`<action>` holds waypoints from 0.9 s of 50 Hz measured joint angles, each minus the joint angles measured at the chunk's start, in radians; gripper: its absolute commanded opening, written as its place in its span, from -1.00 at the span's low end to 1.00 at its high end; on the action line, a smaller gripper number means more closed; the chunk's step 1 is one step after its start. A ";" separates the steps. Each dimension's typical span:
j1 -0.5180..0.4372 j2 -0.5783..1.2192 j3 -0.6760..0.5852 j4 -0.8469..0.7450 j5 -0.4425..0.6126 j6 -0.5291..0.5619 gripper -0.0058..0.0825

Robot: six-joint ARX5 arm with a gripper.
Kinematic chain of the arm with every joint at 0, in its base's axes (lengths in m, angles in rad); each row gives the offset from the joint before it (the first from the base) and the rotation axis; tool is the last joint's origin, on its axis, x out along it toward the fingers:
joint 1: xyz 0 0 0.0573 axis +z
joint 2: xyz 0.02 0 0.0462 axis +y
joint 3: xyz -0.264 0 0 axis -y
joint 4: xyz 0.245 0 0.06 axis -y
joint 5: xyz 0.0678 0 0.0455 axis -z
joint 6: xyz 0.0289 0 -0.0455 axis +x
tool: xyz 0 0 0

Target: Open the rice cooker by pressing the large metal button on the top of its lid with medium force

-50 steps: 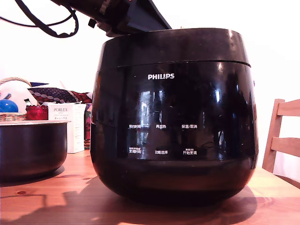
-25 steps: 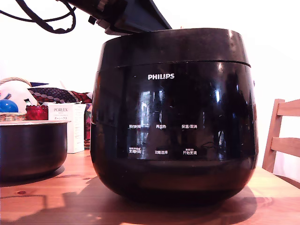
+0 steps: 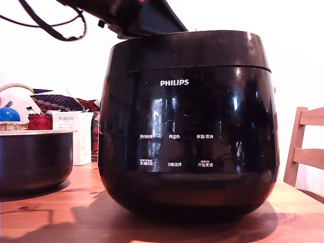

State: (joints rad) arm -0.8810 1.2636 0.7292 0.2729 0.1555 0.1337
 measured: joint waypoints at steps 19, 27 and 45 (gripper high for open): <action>0.000 -0.094 0.001 -0.018 -0.051 -0.027 -0.91; 0.014 -0.190 0.002 -0.071 -0.100 -0.027 -0.91; 0.130 -0.317 0.002 -0.247 -0.211 -0.026 -0.91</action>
State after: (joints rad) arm -0.7506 0.9462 0.7311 0.0261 -0.0551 0.1074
